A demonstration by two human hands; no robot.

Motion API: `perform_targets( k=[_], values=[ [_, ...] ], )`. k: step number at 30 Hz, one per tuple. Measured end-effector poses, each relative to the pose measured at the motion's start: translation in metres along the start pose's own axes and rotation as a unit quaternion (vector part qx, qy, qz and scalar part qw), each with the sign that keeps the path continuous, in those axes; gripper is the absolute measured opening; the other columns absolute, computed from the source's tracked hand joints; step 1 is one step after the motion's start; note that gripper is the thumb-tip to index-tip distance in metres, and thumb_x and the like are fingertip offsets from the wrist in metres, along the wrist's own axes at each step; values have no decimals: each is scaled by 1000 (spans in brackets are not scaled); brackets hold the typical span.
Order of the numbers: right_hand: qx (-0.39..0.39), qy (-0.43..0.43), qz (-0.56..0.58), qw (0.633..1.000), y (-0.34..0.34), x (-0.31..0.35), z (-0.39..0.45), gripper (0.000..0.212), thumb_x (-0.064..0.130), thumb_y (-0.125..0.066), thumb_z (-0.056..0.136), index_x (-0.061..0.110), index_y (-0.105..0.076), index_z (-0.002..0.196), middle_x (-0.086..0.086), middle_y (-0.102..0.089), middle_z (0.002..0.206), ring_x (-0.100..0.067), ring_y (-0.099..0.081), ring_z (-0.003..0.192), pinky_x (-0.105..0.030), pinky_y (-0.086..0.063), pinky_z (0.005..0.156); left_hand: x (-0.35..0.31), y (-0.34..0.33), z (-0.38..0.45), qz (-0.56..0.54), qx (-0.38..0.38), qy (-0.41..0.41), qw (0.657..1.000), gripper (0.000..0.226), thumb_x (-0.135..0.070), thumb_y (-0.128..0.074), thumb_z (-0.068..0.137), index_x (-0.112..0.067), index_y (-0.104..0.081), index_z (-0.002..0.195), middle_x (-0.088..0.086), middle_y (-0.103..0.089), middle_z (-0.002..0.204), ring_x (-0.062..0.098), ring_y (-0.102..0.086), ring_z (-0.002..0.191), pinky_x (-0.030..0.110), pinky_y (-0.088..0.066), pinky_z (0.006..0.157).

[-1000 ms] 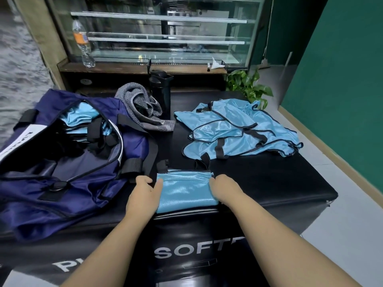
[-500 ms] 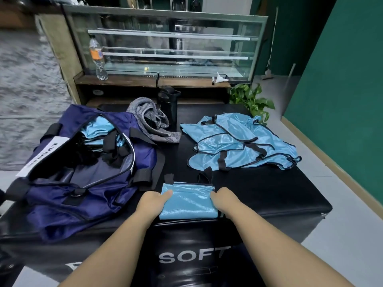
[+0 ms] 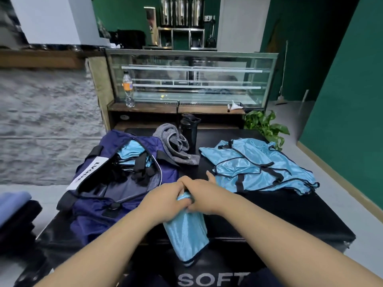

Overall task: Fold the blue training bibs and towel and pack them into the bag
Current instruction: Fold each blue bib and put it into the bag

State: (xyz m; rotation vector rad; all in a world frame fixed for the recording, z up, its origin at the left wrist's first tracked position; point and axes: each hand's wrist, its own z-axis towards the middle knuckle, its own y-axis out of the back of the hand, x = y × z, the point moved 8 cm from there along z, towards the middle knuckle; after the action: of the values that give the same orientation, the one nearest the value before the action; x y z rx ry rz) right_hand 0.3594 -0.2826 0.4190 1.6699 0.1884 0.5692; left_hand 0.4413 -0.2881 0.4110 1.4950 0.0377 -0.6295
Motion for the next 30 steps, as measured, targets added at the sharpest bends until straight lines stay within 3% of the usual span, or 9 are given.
perform_targets(
  k=[3, 5, 9, 14, 18, 20, 23, 28, 30],
  values=[
    [-6, 9, 24, 1000, 2, 12, 7, 26, 31, -67, 82, 20, -50, 99, 3, -60, 97, -21, -55, 106, -45, -17, 110, 13, 22, -6, -26, -23, -2, 999, 33, -44, -68, 79, -26, -42, 69, -7, -56, 73, 12, -52, 71, 32, -41, 66],
    [-28, 21, 60, 998, 9, 19, 12, 23, 33, -67, 82, 24, -46, 84, 3, -55, 90, -22, -55, 94, -36, -39, 89, 26, 36, -8, -120, -52, -3, 991, 28, -38, -77, 75, -27, -51, 70, -9, -57, 70, 3, -49, 64, 26, -37, 62],
    [-80, 13, 206, 975, 23, 18, 24, 19, 29, -66, 86, 16, -54, 90, 1, -59, 88, -13, -54, 79, -24, -40, 66, 64, 56, -12, -265, -128, 51, 954, 29, -28, -82, 72, -25, -57, 87, -10, -62, 81, -6, -54, 67, 18, -43, 65],
    [-114, -52, 411, 903, 23, 4, 44, 18, 24, -65, 88, 16, -62, 105, -1, -68, 101, -16, -65, 92, -24, -48, 83, 105, 30, -16, -222, 40, 81, 971, 38, -39, -67, 74, -27, -60, 110, -10, -69, 104, 2, -64, 91, 27, -50, 90],
    [-93, -131, 461, 873, 2, -4, 60, 15, 24, -63, 89, 14, -59, 100, 1, -66, 100, -14, -63, 87, -20, -46, 70, 141, 36, -16, -219, 60, 133, 965, 17, -26, -64, 74, -22, -62, 91, -6, -67, 83, 11, -61, 74, 27, -50, 75],
    [-92, -169, 460, 867, -11, -4, 66, 13, 23, -61, 90, 14, -51, 89, 0, -57, 90, -12, -53, 74, -17, -38, 57, 161, 45, -15, -255, 38, 184, 949, 12, -10, -66, 82, -15, -61, 91, -1, -62, 76, 12, -57, 65, 23, -49, 59],
    [-112, -212, 453, 859, -29, -3, 80, 25, 24, -55, 92, 10, -37, 103, -3, -47, 95, -7, -44, 71, -16, -35, 51, 196, 54, -11, -298, -15, 261, 918, 19, -5, -69, 82, -7, -58, 96, 6, -57, 73, 17, -53, 61, 26, -46, 53],
    [-121, -210, 425, 872, -49, 24, 112, 12, 15, -42, 95, 19, -34, 103, 1, -48, 80, -12, -45, 63, -21, -32, 53, 232, 69, -8, -224, -200, 357, 885, 31, -4, -58, 88, -9, -32, 103, 11, -51, 87, 30, -50, 85, 35, -36, 75],
    [-92, -192, 396, 893, -55, 38, 125, 11, 15, -39, 97, 21, -46, 102, -6, -58, 92, -21, -54, 80, -26, -37, 67, 231, 68, -6, -180, -235, 358, 886, 26, -1, -49, 90, -8, -28, 104, 19, -48, 95, 36, -49, 90, 37, -33, 78]
  ],
)
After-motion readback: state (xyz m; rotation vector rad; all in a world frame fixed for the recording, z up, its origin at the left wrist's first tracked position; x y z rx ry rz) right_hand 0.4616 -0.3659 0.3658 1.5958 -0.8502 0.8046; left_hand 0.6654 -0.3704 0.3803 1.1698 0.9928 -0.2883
